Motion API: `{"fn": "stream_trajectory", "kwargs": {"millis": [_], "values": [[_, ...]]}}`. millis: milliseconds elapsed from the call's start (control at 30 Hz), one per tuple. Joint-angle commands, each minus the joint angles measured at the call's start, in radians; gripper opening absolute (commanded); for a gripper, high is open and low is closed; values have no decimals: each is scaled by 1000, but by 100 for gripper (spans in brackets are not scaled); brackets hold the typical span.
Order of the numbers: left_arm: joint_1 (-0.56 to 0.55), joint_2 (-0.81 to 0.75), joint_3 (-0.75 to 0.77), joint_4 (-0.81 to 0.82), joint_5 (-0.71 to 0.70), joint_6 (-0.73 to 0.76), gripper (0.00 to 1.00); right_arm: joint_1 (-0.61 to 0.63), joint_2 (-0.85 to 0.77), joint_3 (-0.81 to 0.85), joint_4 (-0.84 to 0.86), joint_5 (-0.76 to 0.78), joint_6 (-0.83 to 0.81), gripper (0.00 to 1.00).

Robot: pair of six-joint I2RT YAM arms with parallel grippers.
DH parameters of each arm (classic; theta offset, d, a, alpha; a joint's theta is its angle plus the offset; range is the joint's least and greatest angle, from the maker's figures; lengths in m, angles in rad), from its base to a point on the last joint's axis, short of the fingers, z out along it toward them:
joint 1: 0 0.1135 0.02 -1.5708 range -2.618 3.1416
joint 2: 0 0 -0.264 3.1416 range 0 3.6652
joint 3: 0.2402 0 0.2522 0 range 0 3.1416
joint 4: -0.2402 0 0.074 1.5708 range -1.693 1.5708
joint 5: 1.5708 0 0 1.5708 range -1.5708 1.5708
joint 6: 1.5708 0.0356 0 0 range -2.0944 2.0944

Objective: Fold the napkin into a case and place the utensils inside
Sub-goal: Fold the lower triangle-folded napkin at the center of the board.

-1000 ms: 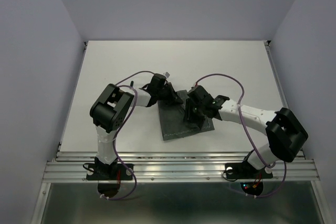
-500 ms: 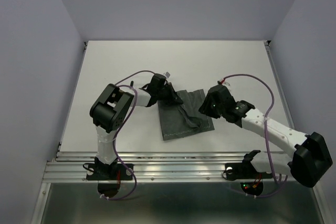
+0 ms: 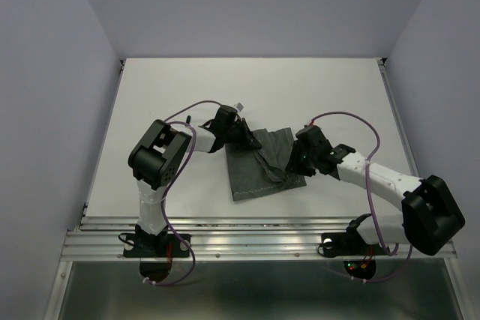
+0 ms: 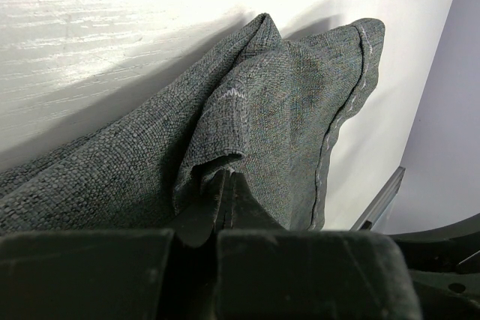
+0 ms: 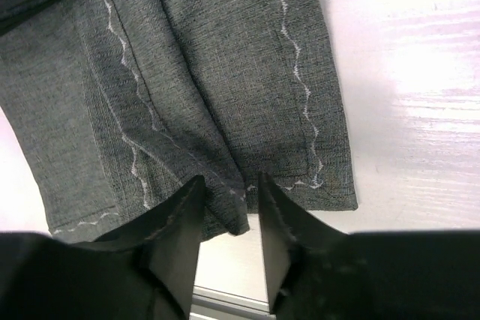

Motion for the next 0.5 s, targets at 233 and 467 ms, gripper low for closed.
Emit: {"fn": "stream_trajectory", "kwargs": {"millis": [233, 467], "values": [[1, 9, 19, -46, 14, 28, 0, 11, 18, 12, 85, -111, -43, 26], [1, 9, 19, -47, 17, 30, 0, 51, 44, 15, 85, -106, -28, 22]]}}
